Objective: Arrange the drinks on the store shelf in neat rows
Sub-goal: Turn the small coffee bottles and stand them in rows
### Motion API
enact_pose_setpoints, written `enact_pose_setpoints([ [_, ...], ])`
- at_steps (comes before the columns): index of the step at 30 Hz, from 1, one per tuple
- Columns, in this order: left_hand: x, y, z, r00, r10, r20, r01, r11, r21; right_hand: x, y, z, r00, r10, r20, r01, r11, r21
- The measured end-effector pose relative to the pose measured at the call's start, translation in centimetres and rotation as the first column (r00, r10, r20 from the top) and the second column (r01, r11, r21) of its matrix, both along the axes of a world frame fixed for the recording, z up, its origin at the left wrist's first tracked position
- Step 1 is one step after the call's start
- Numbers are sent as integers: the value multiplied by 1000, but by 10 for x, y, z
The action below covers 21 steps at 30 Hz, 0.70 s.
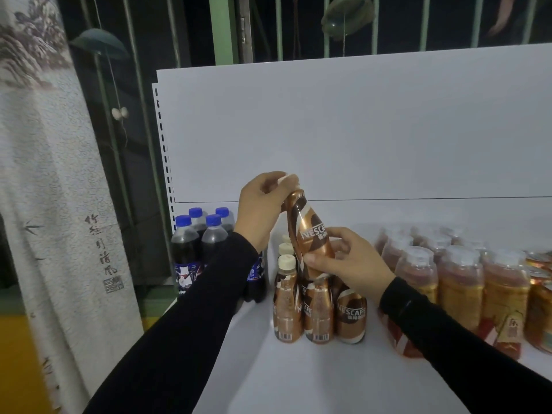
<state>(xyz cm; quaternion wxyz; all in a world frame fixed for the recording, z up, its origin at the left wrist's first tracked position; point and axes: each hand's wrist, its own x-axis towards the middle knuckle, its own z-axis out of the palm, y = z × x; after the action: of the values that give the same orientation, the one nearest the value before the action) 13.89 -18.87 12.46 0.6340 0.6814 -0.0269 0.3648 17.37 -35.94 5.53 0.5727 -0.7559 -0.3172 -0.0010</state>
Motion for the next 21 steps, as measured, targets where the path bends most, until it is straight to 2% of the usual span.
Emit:
enact_pose_setpoints([
  [3,-13,1,-14,990,-126,-65,122,991,-60,-7,-3,-15,978,146,-150,-121,979,166],
  [7,-25,2,-38,926,-343,-155,320,934,-158,-18,-6,-28,858,379,-346,-269,906,327],
  [10,-32,-1,-53,929,-337,-153,309,934,-178,-24,-7,-37,784,433,-444,-262,880,397],
  [13,-36,-4,-62,944,-307,-118,277,935,-220,-29,-8,-46,824,399,-404,-292,908,300],
  [16,-38,-7,-68,959,-263,-110,232,944,-237,-35,-7,-48,928,291,-232,-266,955,134],
  [18,-41,-9,-70,967,-231,-108,199,947,-251,-39,-7,-50,936,292,-195,-259,950,176],
  [21,-45,-9,-74,966,-232,-115,200,950,-240,-42,-7,-56,890,343,-301,-243,914,325],
])
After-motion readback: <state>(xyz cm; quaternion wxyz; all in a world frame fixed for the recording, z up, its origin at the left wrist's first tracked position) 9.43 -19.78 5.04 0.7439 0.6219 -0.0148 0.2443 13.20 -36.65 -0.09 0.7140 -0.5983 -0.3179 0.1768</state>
